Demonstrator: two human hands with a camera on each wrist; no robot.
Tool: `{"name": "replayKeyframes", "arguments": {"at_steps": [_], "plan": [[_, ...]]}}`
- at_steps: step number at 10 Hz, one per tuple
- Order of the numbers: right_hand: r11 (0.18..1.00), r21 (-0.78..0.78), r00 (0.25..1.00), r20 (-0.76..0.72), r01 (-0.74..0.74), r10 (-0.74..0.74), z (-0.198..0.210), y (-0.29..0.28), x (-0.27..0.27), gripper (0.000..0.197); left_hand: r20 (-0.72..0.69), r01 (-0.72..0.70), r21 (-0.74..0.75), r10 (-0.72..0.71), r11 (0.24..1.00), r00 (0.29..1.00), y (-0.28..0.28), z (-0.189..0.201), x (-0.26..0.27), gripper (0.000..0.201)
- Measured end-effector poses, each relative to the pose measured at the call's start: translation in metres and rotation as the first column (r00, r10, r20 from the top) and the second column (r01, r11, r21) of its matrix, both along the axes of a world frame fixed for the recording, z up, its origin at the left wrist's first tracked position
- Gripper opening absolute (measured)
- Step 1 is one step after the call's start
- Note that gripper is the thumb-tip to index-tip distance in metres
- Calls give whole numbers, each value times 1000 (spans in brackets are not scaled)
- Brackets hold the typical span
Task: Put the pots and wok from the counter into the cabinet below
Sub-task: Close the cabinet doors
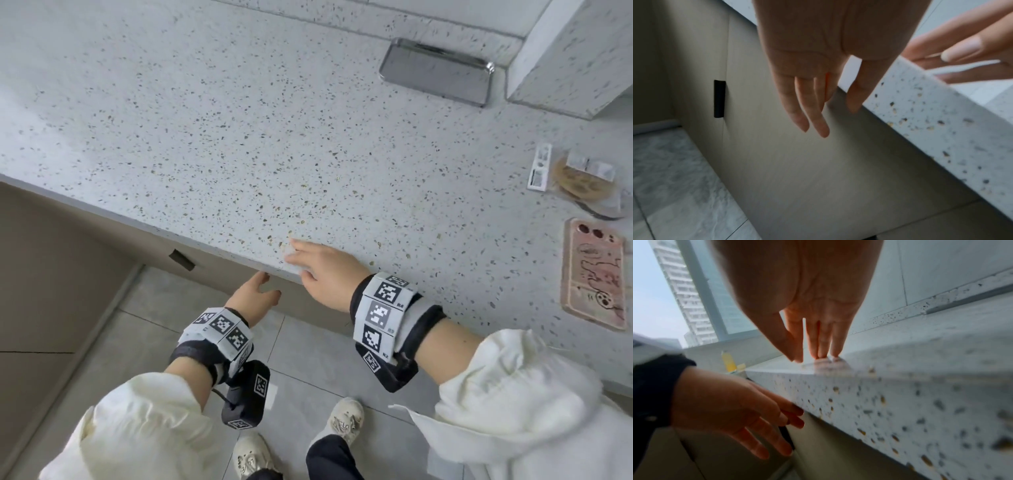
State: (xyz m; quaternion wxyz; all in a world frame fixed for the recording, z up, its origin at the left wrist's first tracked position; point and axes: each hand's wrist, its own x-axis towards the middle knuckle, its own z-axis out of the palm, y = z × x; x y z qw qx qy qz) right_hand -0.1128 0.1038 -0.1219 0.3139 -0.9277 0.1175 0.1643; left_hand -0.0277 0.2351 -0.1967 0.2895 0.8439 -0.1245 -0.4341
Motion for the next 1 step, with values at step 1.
{"name": "replayKeyframes", "arguments": {"at_steps": [1], "plan": [[967, 193, 984, 26, 166, -174, 27, -17, -11, 35, 30, -43, 14, 42, 999, 999, 9, 11, 0, 54]]}}
